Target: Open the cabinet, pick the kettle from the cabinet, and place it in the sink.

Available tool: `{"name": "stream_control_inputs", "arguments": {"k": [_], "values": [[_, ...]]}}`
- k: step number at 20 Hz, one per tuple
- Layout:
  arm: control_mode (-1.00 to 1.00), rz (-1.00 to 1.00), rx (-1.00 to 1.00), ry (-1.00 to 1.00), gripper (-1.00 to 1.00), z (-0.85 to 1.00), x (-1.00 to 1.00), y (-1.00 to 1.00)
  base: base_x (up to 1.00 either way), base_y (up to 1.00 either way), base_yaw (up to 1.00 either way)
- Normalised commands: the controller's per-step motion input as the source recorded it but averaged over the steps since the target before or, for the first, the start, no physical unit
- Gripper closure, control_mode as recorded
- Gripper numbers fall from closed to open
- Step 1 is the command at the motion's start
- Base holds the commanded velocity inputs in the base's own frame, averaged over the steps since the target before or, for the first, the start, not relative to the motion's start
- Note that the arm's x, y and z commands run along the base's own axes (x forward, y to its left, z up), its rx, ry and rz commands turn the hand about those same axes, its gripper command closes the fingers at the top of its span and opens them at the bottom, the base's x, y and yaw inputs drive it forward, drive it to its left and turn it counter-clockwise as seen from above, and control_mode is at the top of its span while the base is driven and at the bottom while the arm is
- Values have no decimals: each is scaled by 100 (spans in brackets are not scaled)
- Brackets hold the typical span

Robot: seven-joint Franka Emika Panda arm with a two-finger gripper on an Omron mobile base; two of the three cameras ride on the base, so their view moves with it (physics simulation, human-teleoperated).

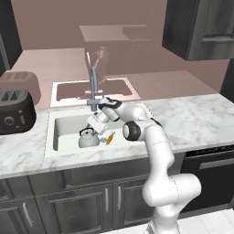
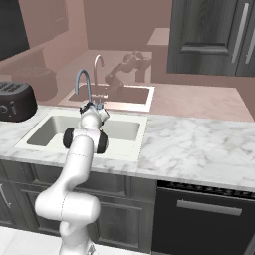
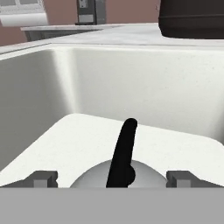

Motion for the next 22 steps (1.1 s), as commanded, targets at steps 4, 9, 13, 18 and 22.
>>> {"name": "stream_control_inputs", "arguments": {"k": [4, 9, 13, 18, 22], "values": [[-100, 0, 0, 8, -100, 12, -2, -22, 0, 0, 0], [-100, 0, 0, 12, -100, 14, 0, -26, 0, 0, 0], [-100, 0, 0, 14, -100, 11, 0, -29, 0, 0, 0], [-100, 0, 0, 9, -100, 15, 0, -27, 0, 0, 0], [-100, 0, -1, 0, -100, 21, -10, -15, 0, 0, 0]]}}
